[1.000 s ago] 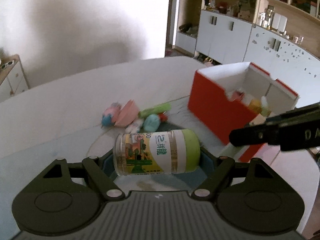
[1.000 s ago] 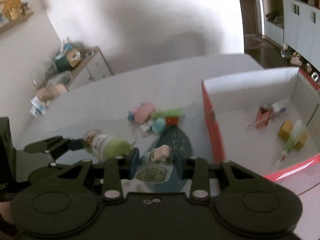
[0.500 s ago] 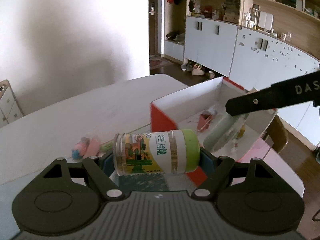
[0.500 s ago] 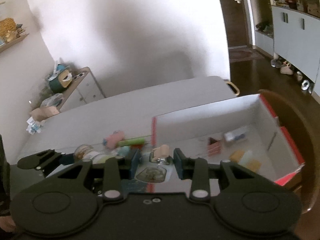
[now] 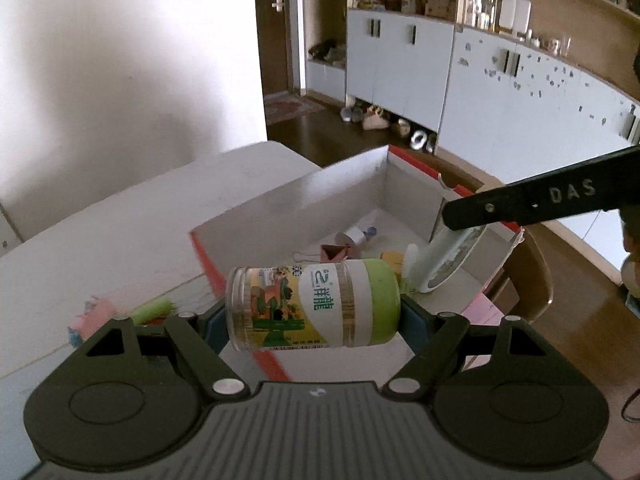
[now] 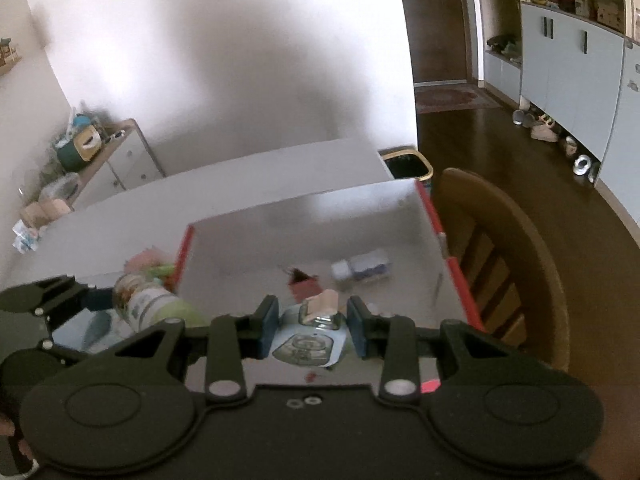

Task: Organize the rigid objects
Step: 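Carry the jar with the left tool while the right tool carries the correction tape into the red box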

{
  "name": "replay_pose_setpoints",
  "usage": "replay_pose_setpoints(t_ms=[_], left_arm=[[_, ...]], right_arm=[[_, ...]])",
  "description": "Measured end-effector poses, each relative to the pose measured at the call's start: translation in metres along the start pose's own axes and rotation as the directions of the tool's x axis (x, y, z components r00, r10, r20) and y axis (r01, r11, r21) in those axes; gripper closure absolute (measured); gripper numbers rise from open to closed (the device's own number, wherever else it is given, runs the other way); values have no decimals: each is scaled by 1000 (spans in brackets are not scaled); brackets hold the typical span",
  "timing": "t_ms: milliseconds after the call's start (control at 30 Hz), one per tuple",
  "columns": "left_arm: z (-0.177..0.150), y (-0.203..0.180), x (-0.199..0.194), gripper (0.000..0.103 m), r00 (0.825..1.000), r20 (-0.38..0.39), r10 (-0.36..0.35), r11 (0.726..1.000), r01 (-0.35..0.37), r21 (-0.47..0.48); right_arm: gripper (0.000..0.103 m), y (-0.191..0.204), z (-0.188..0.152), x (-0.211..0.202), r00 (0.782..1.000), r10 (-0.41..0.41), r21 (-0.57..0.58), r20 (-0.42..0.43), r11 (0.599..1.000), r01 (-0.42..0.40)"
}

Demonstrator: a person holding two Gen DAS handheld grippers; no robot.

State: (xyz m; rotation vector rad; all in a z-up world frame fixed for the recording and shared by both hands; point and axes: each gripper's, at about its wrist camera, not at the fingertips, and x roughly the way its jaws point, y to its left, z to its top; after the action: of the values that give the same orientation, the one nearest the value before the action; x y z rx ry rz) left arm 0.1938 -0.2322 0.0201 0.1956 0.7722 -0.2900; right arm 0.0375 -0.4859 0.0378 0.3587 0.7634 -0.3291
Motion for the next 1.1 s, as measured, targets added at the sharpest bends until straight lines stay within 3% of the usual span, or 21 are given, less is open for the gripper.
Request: replay_pose_setpoints(t_ms=[233, 467, 867, 1100], left_arm=[[9, -15, 42, 20, 996, -83, 24, 1000, -25, -13], [16, -20, 82, 20, 981, -189, 40, 998, -47, -30], [32, -30, 140, 20, 933, -358, 34, 996, -60, -63], [39, -23, 168, 20, 901, -433, 21, 986, -89, -138]], right_arm=[[67, -22, -3, 12, 999, 4, -36, -48, 999, -6], [67, -35, -4, 30, 991, 18, -85, -134, 996, -30], [67, -46, -4, 63, 972, 33, -148, -231, 987, -69], [67, -51, -1, 81, 965, 40, -144, -260, 986, -79]])
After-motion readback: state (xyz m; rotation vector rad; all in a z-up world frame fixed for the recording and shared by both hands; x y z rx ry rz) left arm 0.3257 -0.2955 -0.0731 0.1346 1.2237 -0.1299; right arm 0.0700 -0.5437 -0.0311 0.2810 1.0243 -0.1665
